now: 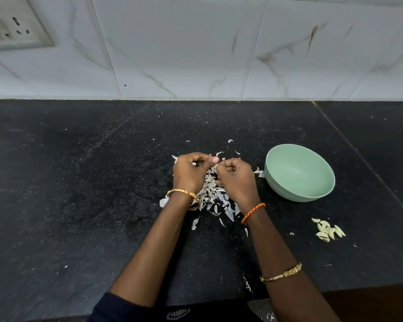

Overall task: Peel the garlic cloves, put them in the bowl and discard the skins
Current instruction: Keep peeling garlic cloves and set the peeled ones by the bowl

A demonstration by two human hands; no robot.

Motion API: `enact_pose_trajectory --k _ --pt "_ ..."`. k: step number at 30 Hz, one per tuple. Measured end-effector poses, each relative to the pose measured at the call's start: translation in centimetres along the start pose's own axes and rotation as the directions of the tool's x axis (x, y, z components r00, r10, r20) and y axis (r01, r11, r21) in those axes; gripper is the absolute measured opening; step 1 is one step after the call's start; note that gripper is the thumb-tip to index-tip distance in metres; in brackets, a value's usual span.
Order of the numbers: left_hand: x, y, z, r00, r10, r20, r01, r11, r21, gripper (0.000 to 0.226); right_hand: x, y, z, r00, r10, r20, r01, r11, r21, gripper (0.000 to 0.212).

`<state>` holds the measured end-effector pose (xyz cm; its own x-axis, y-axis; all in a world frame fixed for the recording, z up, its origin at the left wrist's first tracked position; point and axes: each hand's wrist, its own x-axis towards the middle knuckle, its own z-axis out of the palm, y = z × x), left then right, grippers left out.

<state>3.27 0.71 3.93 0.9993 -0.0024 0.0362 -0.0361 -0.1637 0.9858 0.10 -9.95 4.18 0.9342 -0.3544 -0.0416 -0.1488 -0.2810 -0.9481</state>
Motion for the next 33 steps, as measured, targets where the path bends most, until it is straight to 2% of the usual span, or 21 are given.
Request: enact_pose_trajectory --k 2,4,7,10,13,15,17,18,20,22,23,25,27,29,33 --pt "0.0 0.0 0.0 1.0 0.005 -0.005 -0.005 1.0 0.006 0.006 -0.2 -0.1 0.2 0.999 -0.037 0.0 0.037 0.998 -0.06 0.013" --pt "0.1 0.0 0.1 0.999 -0.045 0.015 0.046 0.997 -0.065 0.006 -0.3 -0.2 0.4 0.999 -0.027 0.018 0.028 0.999 -0.039 0.011" --pt "0.1 0.3 0.1 0.977 -0.194 0.084 0.209 0.95 -0.234 0.005 -0.6 -0.2 0.8 0.999 0.029 0.038 -0.034 0.992 0.125 0.008" --pt "-0.1 0.4 0.1 0.94 -0.312 0.135 0.339 0.893 -0.298 0.01 -0.5 -0.2 1.0 0.994 0.09 0.055 -0.1 0.97 0.223 0.009" --pt "0.1 0.0 0.0 0.893 -0.404 0.199 0.449 0.82 -0.353 0.009 -0.3 -0.5 0.8 0.977 0.158 0.143 -0.204 0.884 0.42 0.012" --pt "0.1 -0.1 -0.1 0.881 -0.417 0.222 0.472 0.791 -0.389 0.009 -0.2 -0.6 0.7 0.966 0.173 0.194 -0.249 0.825 0.507 0.015" --pt "0.0 -0.1 0.1 0.9 -0.395 0.185 0.436 0.808 -0.397 0.01 -0.2 -0.4 0.9 0.974 0.157 0.164 -0.214 0.875 0.434 0.012" --pt "-0.1 0.0 0.3 0.917 -0.37 0.15 0.399 0.826 -0.399 0.01 -0.3 -0.3 1.1 0.986 0.123 0.108 -0.152 0.933 0.327 0.011" --pt "-0.1 0.3 0.5 0.935 -0.339 0.105 0.352 0.848 -0.396 0.012 -0.6 0.0 1.6 1.0 -0.025 -0.016 0.026 0.997 0.067 0.007" --pt "-0.1 0.3 0.5 0.913 -0.369 0.176 0.408 0.808 -0.425 0.015 -0.7 0.2 2.2 0.983 -0.171 -0.068 0.165 0.983 -0.078 0.004" --pt "-0.1 0.3 0.4 0.892 -0.381 0.242 0.452 0.767 -0.456 0.015 -0.7 0.2 2.4 0.98 -0.182 -0.08 0.175 0.981 -0.083 0.003" --pt "-0.1 0.3 0.4 0.855 -0.381 0.351 0.516 0.69 -0.508 0.014 -0.5 0.1 2.6 0.991 -0.114 -0.075 0.114 0.993 -0.002 0.002" --pt "0.0 0.2 0.3 0.845 -0.383 0.373 0.533 0.657 -0.534 0.016 -0.3 0.3 2.6 0.998 -0.057 -0.035 0.06 0.996 0.071 0.005" --pt "0.2 0.0 0.1 0.85 -0.39 0.355 0.527 0.657 -0.539 0.014 -0.5 0.6 2.5 0.999 -0.047 -0.006 0.048 0.992 0.12 0.007" --pt "0.2 0.0 -0.5 0.858 -0.373 0.353 0.51 0.698 -0.502 0.011 -0.7 0.8 1.7 0.999 -0.005 -0.035 0.011 0.986 0.167 0.015"
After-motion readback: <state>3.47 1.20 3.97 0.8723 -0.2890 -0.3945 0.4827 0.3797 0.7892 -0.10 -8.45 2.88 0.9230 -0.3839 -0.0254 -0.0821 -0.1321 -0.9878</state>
